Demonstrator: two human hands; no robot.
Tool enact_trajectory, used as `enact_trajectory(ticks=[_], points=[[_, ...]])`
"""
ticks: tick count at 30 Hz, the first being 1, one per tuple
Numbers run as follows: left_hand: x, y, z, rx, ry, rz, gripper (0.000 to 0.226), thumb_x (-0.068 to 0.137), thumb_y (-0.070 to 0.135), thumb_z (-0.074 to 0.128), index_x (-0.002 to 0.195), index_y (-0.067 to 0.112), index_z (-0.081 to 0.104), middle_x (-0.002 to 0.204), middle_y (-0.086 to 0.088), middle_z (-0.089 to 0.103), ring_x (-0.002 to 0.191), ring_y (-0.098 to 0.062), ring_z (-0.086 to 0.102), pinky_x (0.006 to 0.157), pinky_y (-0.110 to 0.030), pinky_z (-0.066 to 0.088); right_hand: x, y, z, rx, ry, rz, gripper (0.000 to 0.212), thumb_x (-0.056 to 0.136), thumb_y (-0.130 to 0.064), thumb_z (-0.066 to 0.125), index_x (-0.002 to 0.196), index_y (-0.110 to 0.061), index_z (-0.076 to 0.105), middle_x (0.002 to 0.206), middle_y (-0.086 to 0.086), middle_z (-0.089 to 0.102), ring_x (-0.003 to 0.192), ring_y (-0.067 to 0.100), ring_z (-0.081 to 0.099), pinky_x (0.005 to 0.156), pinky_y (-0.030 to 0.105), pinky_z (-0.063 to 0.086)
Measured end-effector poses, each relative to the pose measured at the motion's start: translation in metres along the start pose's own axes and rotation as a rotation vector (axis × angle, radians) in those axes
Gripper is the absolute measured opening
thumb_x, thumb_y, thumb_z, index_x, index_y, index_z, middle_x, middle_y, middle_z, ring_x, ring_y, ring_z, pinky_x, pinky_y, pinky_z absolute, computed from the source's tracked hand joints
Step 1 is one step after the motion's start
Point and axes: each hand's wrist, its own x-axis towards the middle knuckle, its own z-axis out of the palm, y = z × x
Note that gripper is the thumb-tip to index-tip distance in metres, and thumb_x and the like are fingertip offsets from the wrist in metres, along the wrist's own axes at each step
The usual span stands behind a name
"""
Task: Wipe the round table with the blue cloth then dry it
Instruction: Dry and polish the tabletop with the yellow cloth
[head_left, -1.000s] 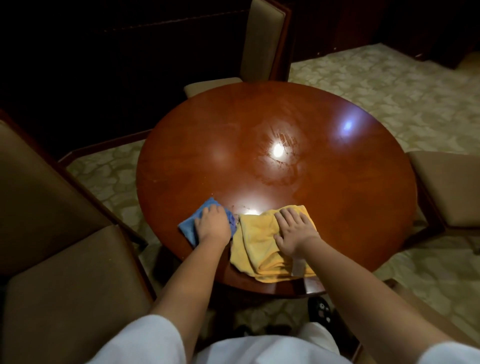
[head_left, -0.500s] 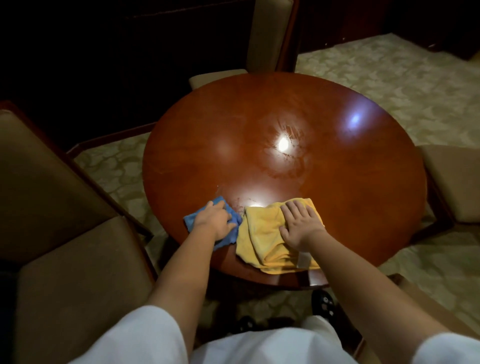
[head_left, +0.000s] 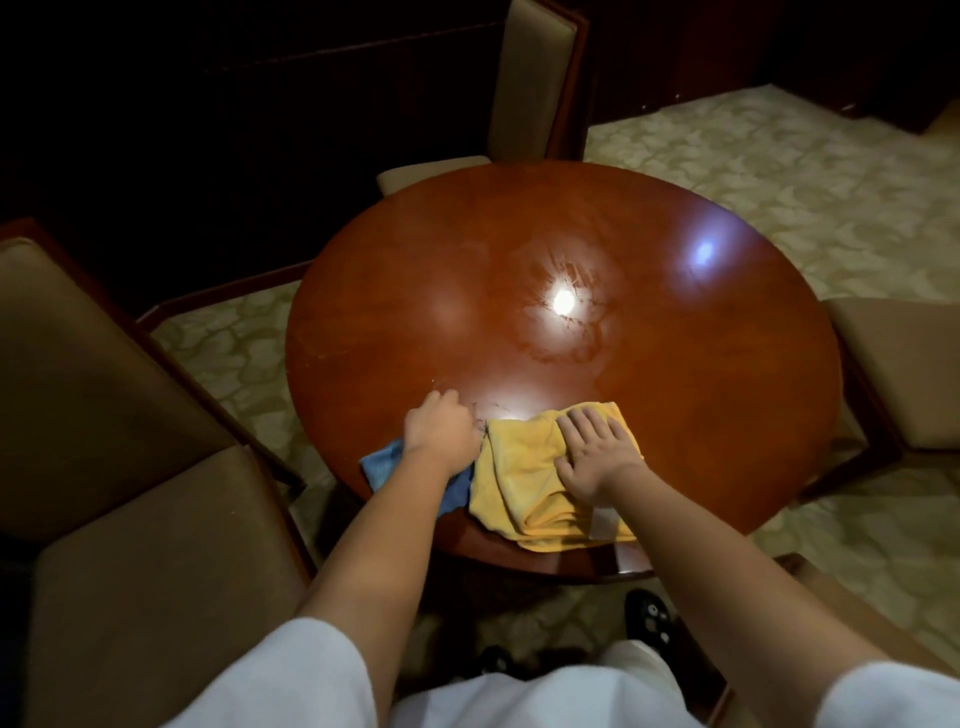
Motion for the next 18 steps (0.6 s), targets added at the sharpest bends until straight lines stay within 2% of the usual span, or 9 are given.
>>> enact_trajectory(ticks=[2,4,6,7,10,13,15,18], points=[[0.002,0.021,0.005,-0.087,0.078,0.163,0.043,0.095,0.022,0.040,0.136,0.015,0.048,0.139,-0.006,0.042,0.128,-0.026,0.037,0.098,-0.038,0.041,-0.001,0.002,0.001,0.017,0.005,-0.010,0.063,0.101,-0.045,0.015,0.152,-0.016,-0.008,0.160,0.005,-0.013,0.146,0.021,-0.013,0.119,0.040,-0.005],[0.000,0.043,0.018,-0.095,-0.059,0.300,0.056,0.097,0.027,0.040,0.148,0.010,0.027,0.154,-0.009,0.024,0.141,-0.024,0.023,0.114,-0.037,0.023,-0.002,0.007,0.004,0.030,0.004,-0.026,0.064,0.101,-0.047,0.015,0.152,-0.018,-0.009,0.159,0.003,-0.015,0.146,0.018,-0.015,0.118,0.038,-0.006],[0.001,0.054,0.030,-0.038,-0.215,0.283,0.073,0.099,0.042,0.036,0.152,0.007,0.002,0.160,-0.009,-0.002,0.147,-0.021,0.000,0.118,-0.037,0.002,-0.002,0.012,0.008,0.033,0.002,-0.048,0.066,0.100,-0.051,0.015,0.152,-0.020,-0.011,0.159,0.001,-0.017,0.145,0.017,-0.017,0.117,0.037,-0.008],[0.005,0.055,0.032,-0.014,-0.257,0.263,0.079,0.098,0.048,0.035,0.152,0.007,-0.005,0.160,-0.009,-0.009,0.147,-0.020,-0.006,0.118,-0.037,-0.002,-0.003,0.015,0.010,0.030,0.006,-0.060,0.068,0.099,-0.053,0.015,0.152,-0.020,-0.012,0.158,0.000,-0.018,0.145,0.016,-0.018,0.117,0.037,-0.008],[0.017,0.055,0.025,0.015,-0.380,0.247,0.101,0.088,0.065,0.042,0.151,0.007,-0.011,0.159,-0.009,-0.015,0.147,-0.020,-0.010,0.119,-0.039,-0.002,-0.003,0.019,0.017,0.035,0.034,-0.073,0.071,0.097,-0.057,0.012,0.151,-0.020,-0.015,0.158,-0.001,-0.020,0.144,0.015,-0.020,0.116,0.036,-0.010],[0.025,0.057,0.025,0.081,-0.421,0.265,0.126,0.071,0.080,0.051,0.150,0.006,-0.014,0.158,-0.010,-0.017,0.146,-0.023,-0.013,0.119,-0.042,-0.002,0.003,0.021,0.021,0.057,0.092,-0.075,0.082,0.081,-0.065,-0.007,0.150,-0.021,-0.016,0.158,-0.002,-0.021,0.144,0.013,-0.022,0.115,0.035,-0.013],[0.030,0.060,0.029,0.151,-0.400,0.279,0.130,0.069,0.082,0.050,0.149,0.003,-0.016,0.158,-0.013,-0.017,0.146,-0.025,-0.015,0.119,-0.044,-0.004,0.008,0.023,0.025,0.072,0.127,-0.087,0.091,0.070,-0.065,-0.018,0.150,-0.022,-0.016,0.158,-0.003,-0.020,0.144,0.013,-0.021,0.114,0.035,-0.013],[0.039,0.064,0.031,0.242,-0.334,0.267,0.129,0.071,0.085,0.042,0.147,0.001,-0.019,0.156,-0.016,-0.021,0.144,-0.029,-0.020,0.118,-0.046,-0.006,0.019,0.027,0.024,0.074,0.158,-0.083,0.093,0.067,-0.064,-0.020,0.150,-0.023,-0.015,0.158,-0.003,-0.019,0.144,0.013,-0.021,0.114,0.035,-0.014]])
